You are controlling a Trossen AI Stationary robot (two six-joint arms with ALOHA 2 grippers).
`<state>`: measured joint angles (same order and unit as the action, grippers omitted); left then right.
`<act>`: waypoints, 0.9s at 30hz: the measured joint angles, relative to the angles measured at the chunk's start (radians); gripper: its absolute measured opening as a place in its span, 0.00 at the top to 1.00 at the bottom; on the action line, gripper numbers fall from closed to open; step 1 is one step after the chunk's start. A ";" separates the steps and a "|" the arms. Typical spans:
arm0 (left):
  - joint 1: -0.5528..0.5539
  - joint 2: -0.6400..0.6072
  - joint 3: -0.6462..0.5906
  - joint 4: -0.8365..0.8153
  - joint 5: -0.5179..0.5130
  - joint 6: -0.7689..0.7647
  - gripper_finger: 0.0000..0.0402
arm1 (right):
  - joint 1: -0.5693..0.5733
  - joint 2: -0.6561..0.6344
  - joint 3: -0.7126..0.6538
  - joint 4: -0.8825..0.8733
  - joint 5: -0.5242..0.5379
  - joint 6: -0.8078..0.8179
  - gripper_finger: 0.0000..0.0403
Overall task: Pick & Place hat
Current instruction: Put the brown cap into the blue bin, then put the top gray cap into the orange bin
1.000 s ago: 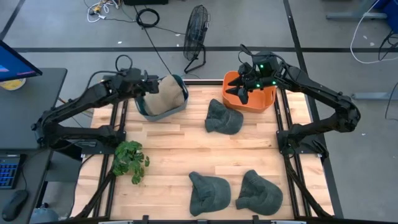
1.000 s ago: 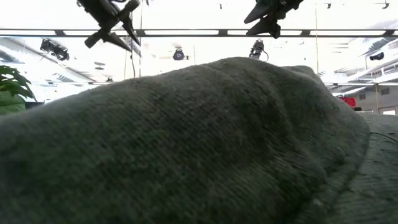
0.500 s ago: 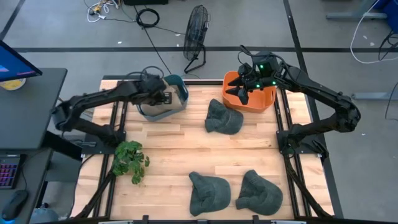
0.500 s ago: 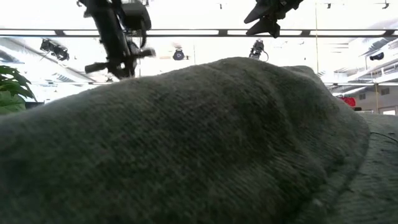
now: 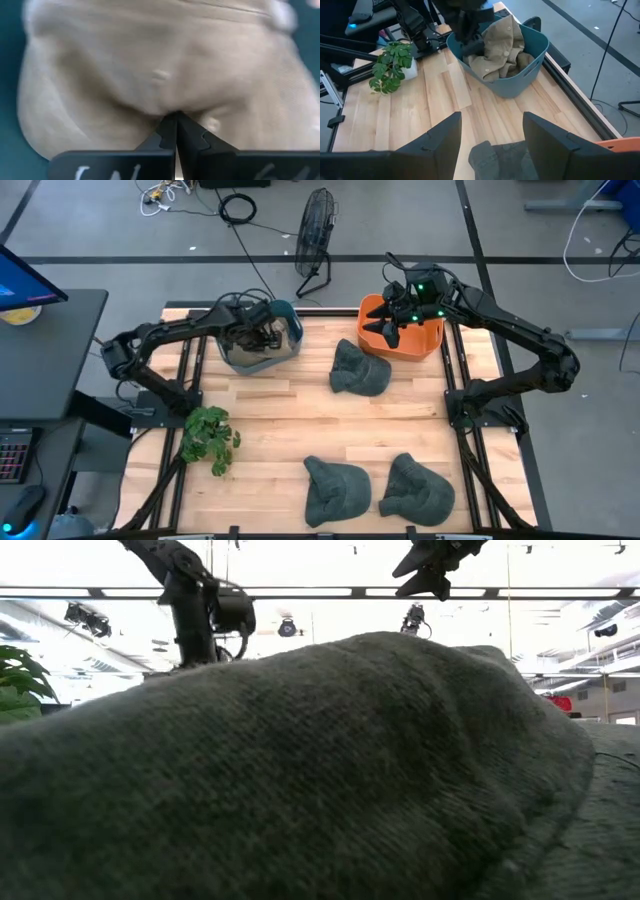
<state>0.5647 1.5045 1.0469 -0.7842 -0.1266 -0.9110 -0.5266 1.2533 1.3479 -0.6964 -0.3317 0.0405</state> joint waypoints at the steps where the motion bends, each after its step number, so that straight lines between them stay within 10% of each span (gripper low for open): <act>1: -0.011 -0.015 0.012 0.000 0.001 0.000 0.99 | 0.000 0.000 0.000 0.000 0.000 0.000 0.47; 12: -0.193 -0.134 0.208 0.023 -0.008 0.121 0.98 | 0.001 0.000 0.000 -0.070 -0.025 -0.029 0.47; 27: -0.346 -0.134 0.237 0.070 -0.066 0.164 0.76 | 0.216 0.083 0.000 -0.241 0.029 -0.456 0.47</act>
<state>0.2192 1.3708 1.2842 -0.7145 -0.1924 -0.7475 -0.3106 1.3361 1.3479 -0.9371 -0.3026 -0.4156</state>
